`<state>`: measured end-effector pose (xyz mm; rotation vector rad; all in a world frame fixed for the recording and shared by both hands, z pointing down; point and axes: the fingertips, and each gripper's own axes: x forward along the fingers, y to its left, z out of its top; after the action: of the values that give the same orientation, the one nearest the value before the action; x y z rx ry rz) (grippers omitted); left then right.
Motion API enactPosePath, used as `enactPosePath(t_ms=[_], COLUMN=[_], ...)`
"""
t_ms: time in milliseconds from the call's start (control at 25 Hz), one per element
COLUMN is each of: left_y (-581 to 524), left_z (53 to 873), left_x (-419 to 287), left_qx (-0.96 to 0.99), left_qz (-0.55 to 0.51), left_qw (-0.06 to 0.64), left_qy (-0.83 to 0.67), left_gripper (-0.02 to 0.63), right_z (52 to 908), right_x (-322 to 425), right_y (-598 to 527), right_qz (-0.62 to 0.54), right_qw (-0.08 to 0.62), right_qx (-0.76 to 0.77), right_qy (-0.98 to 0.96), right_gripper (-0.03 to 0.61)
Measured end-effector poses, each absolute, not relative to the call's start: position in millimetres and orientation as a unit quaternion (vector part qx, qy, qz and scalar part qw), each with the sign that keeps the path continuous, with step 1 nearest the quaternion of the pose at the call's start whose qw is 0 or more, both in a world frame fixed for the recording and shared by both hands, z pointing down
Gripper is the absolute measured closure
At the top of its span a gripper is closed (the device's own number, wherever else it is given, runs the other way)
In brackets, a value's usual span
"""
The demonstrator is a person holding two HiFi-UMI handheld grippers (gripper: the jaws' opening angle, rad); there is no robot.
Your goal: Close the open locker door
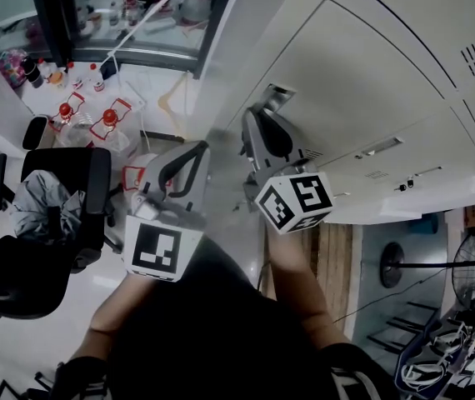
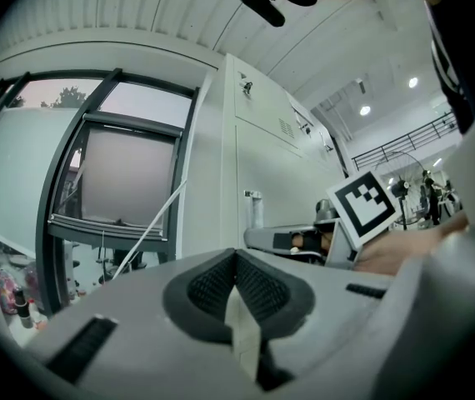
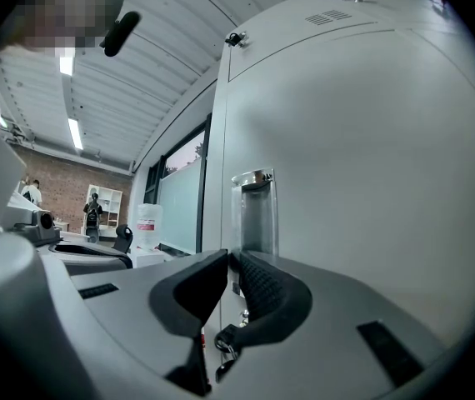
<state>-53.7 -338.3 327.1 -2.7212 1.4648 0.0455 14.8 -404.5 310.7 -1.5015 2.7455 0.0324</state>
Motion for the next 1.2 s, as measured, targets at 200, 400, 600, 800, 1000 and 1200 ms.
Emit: enactPosePath(t_ms=[200, 400, 600, 800, 1000, 1200], left_y=[-329.4, -317.1, -300.0, -279.0, -257.5, -227.1], left_z=[324.7, 323.1, 313.9, 308.3, 303.6, 301.5], left_x=[-58.2, -59.1, -57.1, -50.7, -47.7, -35.3], left_qx=[-0.877, -0.877, -0.877, -0.878, -0.871, -0.864], left_qz=[0.013, 0.012, 0.023, 0.013, 0.005, -0.007], left_qw=[0.030, 0.035, 0.042, 0.054, 0.054, 0.049], left_qy=[0.479, 0.479, 0.478, 0.475, 0.488, 0.501], left_gripper=[0.614, 0.614, 0.614, 0.614, 0.614, 0.614], right_z=[307.8, 301.1, 298.1, 297.6, 298.2, 292.8], right_x=[18.3, 27.5, 35.4, 54.7, 66.9, 82.1], right_y=[-390.8, -358.7, -320.1, -285.6, -258.7, -230.0], right_qz=[0.040, 0.049, 0.074, 0.071, 0.067, 0.071], right_qw=[-0.010, -0.001, -0.004, 0.010, 0.014, 0.006], right_qx=[-0.513, -0.537, -0.556, -0.573, -0.576, -0.572], right_qy=[0.857, 0.842, 0.828, 0.816, 0.814, 0.817], right_gripper=[0.531, 0.531, 0.554, 0.559, 0.560, 0.561])
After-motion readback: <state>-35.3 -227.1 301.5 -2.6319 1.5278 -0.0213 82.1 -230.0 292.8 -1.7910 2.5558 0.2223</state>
